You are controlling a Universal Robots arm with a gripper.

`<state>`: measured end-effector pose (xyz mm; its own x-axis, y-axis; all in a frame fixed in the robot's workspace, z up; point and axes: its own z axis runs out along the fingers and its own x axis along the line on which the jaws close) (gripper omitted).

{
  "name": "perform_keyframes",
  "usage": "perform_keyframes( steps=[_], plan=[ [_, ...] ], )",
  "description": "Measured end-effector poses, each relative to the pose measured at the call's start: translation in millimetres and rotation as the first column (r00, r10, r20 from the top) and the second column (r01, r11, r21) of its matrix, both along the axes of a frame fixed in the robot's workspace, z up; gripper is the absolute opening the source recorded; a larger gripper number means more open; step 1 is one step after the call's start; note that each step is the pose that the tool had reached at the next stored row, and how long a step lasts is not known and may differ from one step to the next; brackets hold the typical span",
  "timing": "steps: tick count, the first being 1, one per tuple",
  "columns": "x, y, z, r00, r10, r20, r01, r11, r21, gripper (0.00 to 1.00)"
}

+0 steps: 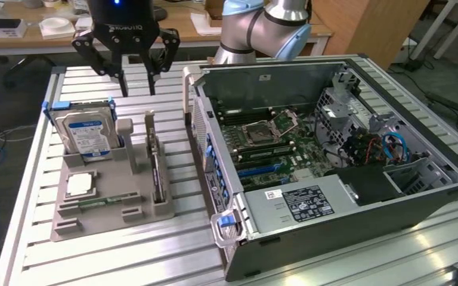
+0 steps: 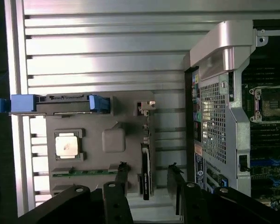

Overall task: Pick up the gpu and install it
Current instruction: 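Pick up the gpu and move the gpu toward the slot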

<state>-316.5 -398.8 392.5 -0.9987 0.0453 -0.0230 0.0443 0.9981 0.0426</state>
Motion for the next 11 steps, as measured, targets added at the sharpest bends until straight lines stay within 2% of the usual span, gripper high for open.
perform_keyframes(
  steps=[4,5,11],
  plan=[
    [0.0,0.0,-1.3,0.9983,0.057,-0.0027,-0.057,0.9983,-0.0041,0.47],
    [0.1,-0.6,-2.5,0.998,0.063,-0.0042,-0.063,0.998,-0.0045,0.47],
    [0.0,-5.4,-13.3,0.9978,0.065,-0.0044,-0.066,0.9978,-0.0044,0.47]
  ],
)
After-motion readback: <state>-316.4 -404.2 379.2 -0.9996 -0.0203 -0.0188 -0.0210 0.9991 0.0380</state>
